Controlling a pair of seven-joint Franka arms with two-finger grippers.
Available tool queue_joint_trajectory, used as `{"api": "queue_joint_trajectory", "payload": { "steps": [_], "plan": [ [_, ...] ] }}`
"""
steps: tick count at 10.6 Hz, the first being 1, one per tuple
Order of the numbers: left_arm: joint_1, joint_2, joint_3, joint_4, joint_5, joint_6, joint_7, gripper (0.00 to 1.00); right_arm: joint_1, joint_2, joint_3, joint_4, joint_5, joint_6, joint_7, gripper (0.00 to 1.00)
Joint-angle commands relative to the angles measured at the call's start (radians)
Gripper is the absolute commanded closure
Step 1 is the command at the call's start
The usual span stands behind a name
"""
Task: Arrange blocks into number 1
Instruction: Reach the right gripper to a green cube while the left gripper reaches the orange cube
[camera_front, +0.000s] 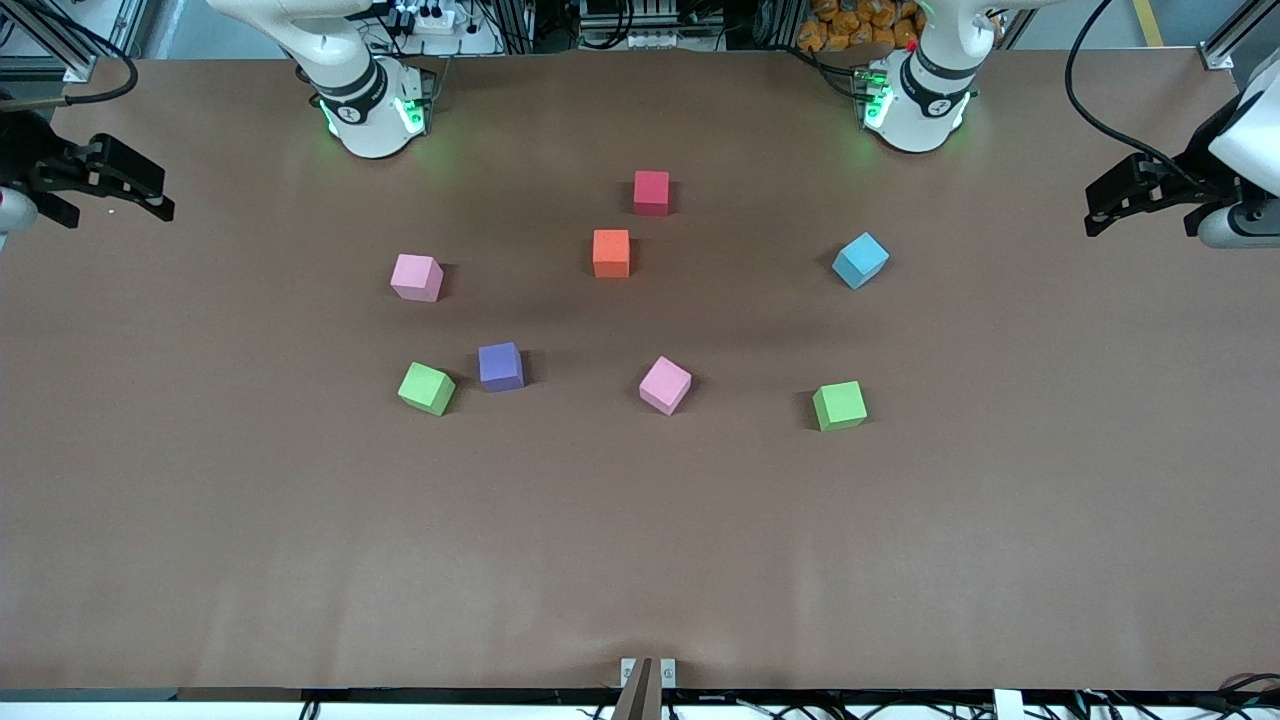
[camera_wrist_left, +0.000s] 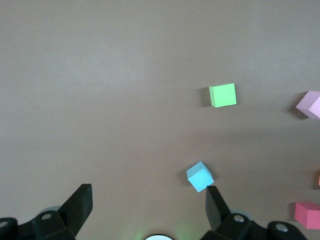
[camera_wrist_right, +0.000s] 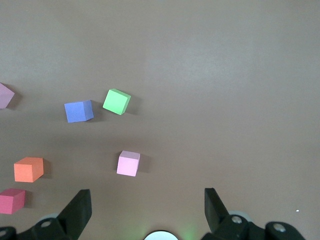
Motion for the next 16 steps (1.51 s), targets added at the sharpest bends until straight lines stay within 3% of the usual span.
{"api": "queue_joint_trajectory", "payload": {
  "steps": [1,2,5,7,10,12,16],
  "plan": [
    [-0.012,-0.016,0.002,0.001,0.023,0.001,-0.015,0.0,-0.008,-0.013,0.007,-0.012,-0.013,0.001,-0.015,0.0],
    [-0.014,-0.016,-0.006,-0.001,0.016,0.001,-0.021,0.0,-0.008,-0.013,0.007,-0.014,-0.013,0.001,-0.015,0.0],
    [-0.02,0.014,-0.137,-0.021,-0.025,0.029,-0.092,0.0,-0.008,-0.006,0.007,-0.026,-0.012,0.002,-0.015,0.0],
    [-0.053,0.039,-0.242,-0.12,-0.094,0.154,-0.199,0.0,0.006,0.023,0.008,-0.057,-0.01,0.033,-0.013,0.0],
    [-0.124,0.143,-0.417,-0.252,-0.089,0.415,-0.404,0.0,0.059,0.138,0.01,-0.091,-0.009,0.154,0.0,0.0],
    [-0.213,0.252,-0.443,-0.269,-0.067,0.545,-0.483,0.0,0.09,0.252,0.01,-0.091,-0.012,0.261,-0.001,0.0],
    [-0.423,0.489,-0.439,-0.256,0.107,0.759,-0.774,0.0,0.072,0.459,0.009,-0.088,0.004,0.45,0.002,0.0]
  ]
}}
